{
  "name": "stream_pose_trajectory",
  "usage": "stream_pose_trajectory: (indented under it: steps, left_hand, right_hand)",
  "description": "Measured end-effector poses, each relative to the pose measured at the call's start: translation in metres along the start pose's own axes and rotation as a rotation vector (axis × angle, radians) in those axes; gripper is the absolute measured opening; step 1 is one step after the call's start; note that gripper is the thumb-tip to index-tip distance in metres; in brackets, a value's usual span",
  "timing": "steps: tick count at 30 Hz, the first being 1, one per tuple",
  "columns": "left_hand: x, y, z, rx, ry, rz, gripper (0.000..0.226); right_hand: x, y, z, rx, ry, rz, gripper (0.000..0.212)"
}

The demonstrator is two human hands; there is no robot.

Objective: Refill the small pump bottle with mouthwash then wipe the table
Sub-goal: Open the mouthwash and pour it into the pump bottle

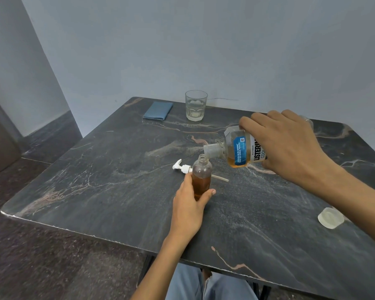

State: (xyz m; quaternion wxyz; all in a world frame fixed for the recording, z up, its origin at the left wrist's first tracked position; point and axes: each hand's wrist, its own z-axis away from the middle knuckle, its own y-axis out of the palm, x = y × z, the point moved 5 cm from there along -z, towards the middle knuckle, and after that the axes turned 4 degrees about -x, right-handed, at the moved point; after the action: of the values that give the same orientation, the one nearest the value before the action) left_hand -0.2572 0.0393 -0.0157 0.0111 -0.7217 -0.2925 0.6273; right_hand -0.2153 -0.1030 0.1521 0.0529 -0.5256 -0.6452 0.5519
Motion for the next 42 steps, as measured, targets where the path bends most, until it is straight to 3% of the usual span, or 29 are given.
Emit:
stream_pose_trajectory:
  steps: [42]
  left_hand:
    - [-0.0004, 0.0000, 0.0005, 0.011, 0.006, 0.004, 0.044]
  right_hand:
    - [-0.0001, 0.0008, -0.0015, 0.000, -0.012, 0.026, 0.070]
